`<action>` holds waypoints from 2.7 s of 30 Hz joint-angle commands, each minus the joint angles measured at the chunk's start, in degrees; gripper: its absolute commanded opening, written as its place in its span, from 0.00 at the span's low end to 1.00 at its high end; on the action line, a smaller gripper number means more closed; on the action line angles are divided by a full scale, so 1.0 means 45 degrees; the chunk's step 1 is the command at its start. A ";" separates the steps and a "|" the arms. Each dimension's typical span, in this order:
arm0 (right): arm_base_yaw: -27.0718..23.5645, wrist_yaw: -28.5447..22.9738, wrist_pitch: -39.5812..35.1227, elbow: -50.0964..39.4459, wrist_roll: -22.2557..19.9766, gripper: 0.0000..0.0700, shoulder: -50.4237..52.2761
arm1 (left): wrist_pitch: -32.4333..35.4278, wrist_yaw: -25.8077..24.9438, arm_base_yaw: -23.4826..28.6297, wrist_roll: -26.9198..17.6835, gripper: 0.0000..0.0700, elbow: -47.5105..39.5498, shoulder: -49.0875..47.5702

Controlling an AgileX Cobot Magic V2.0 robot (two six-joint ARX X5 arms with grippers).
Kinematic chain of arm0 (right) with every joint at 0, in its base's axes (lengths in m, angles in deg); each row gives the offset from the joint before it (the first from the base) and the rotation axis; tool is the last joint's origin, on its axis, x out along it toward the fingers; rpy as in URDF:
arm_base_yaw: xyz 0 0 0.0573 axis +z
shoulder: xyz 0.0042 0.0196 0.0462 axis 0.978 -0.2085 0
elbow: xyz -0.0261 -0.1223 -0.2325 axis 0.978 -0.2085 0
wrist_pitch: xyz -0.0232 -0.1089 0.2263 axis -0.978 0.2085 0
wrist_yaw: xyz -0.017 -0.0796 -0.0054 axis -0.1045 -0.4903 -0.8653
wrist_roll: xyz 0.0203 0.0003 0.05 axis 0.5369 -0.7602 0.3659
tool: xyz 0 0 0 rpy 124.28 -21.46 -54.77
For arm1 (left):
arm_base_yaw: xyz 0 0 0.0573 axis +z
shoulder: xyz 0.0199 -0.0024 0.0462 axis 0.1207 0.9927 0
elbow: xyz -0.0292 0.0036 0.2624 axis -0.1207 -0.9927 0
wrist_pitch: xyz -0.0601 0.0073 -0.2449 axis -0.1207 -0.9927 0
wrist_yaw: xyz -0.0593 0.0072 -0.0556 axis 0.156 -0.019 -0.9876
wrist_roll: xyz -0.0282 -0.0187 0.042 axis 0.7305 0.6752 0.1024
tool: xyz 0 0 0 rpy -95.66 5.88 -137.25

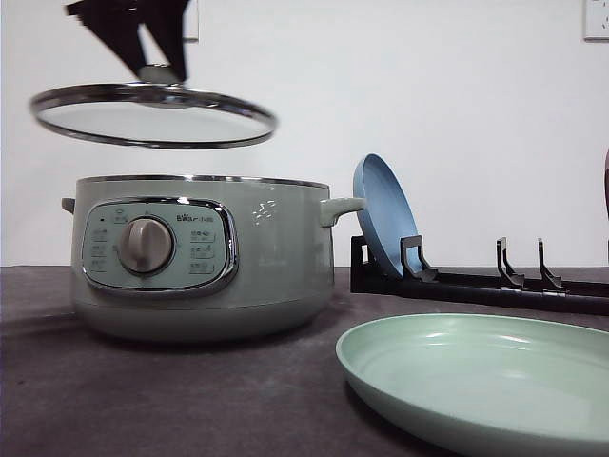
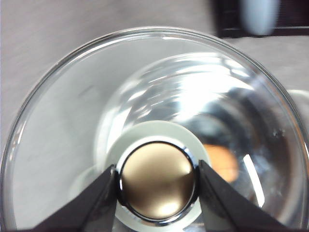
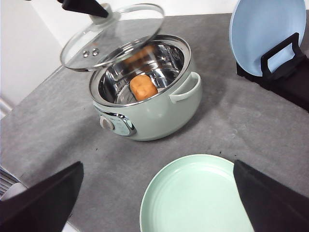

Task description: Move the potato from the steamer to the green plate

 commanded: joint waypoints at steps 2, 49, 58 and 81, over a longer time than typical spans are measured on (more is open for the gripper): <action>0.0087 0.0010 -0.0068 0.0219 0.0068 0.90 -0.0026 | 0.0270 -0.0029 0.0592 0.0104 0.00 0.0622 0.0019; 0.2688 0.1535 0.2058 1.4643 -0.5343 0.90 -2.0445 | 0.0023 -0.0032 0.3719 0.0624 0.00 0.0622 0.0019; 0.2976 0.0386 0.0678 1.5936 -0.6556 0.90 -2.2211 | -0.0013 -0.0032 0.3719 0.0706 0.00 0.0622 0.0019; 0.3213 0.0451 0.0276 1.5936 -0.6597 0.90 -2.4120 | -0.0037 -0.0037 0.3792 0.0745 0.00 0.0622 0.0019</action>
